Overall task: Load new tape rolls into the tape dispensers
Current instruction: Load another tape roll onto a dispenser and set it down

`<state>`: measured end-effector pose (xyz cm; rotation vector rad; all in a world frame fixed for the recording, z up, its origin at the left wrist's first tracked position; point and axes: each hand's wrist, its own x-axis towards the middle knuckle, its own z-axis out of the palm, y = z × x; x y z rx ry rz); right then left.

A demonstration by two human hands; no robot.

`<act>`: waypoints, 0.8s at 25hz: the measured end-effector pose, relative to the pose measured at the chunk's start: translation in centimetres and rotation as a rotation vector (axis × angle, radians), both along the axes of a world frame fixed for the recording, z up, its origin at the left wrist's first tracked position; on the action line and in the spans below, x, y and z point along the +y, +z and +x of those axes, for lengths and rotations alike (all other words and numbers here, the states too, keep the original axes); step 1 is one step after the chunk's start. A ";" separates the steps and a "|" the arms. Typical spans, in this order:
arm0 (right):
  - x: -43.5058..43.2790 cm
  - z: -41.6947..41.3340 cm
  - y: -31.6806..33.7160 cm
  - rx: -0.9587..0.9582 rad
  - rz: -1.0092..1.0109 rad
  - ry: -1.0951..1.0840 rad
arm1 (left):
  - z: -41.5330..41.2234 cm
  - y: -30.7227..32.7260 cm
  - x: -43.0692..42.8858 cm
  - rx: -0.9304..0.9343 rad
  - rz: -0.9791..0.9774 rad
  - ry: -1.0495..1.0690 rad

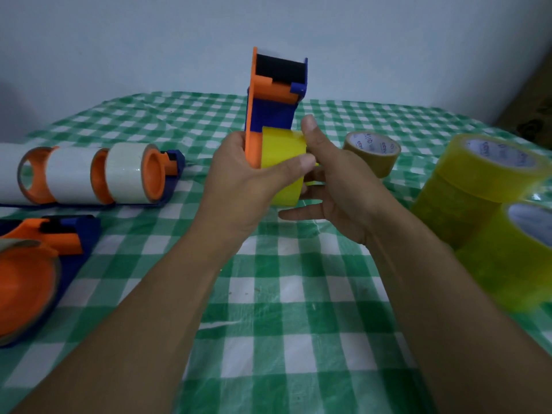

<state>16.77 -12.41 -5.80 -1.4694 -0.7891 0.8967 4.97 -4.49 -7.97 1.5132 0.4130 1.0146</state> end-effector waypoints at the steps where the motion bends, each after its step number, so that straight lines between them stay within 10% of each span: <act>1: 0.0 0.0 0.0 0.024 0.000 -0.022 | 0.1 0.1 -0.1 0.001 0.013 0.032; 12: 1.6 0.1 -2.2 0.637 0.131 0.155 | 0.4 0.3 -0.7 -0.231 -0.221 -0.037; 20: 1.9 0.5 -2.6 0.563 0.153 0.136 | 0.6 0.2 -0.8 -0.253 -0.260 -0.105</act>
